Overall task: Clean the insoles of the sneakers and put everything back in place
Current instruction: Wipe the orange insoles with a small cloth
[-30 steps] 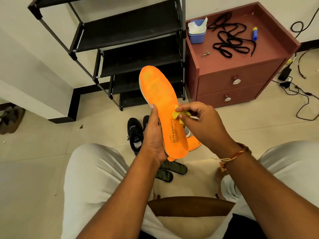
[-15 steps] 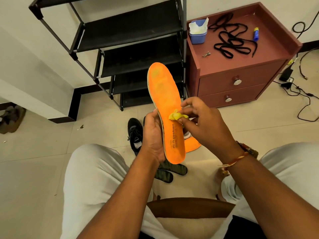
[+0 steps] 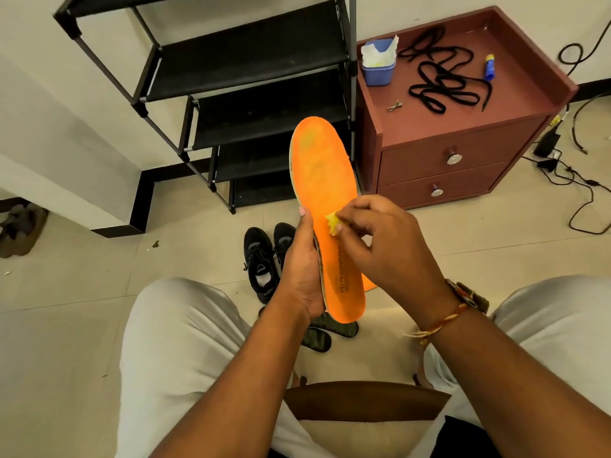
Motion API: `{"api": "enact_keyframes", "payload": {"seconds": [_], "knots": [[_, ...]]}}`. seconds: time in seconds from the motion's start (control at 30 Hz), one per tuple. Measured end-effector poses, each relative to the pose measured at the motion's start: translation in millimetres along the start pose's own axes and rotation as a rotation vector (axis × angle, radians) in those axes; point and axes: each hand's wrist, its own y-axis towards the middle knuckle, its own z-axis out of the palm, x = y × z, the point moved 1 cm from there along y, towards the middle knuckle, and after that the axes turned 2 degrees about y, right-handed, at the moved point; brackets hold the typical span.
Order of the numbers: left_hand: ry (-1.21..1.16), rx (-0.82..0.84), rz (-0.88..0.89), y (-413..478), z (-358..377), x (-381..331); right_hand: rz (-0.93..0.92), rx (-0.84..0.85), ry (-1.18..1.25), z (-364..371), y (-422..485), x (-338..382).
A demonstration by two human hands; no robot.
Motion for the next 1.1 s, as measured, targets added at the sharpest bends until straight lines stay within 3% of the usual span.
{"api": "enact_keyframes", "payload": {"seconds": [0.2, 0.33, 0.43, 0.53, 0.67, 0.8, 0.9, 1.03, 1.1], "knots": [[-0.028, 0.004, -0.015, 1, -2, 1, 0.039, 0.080, -0.052, 10, -5, 4], [-0.028, -0.032, -0.009, 0, -2, 2, -0.131, 0.060, -0.094, 26, -16, 17], [0.016, -0.042, 0.012, 0, -2, 5, -0.069, -0.002, -0.113, 10, -4, 7], [0.160, -0.041, 0.003, -2, 1, 7, 0.103, -0.168, -0.004, -6, 13, -11], [0.207, -0.044, 0.000, -6, 2, 8, 0.143, -0.145, 0.045, 0, 8, -3], [0.115, -0.066, 0.048, -4, 1, 7, -0.026, -0.112, 0.024, 21, -16, 31], [0.105, -0.040, 0.047, -5, 2, 7, -0.118, -0.117, -0.106, 12, -7, 19], [0.216, 0.002, 0.022, -6, 6, 10, 0.188, -0.215, -0.016, -3, 18, -17], [0.247, 0.003, 0.021, -6, 5, 11, 0.245, -0.198, -0.008, -5, 18, -21]]}}
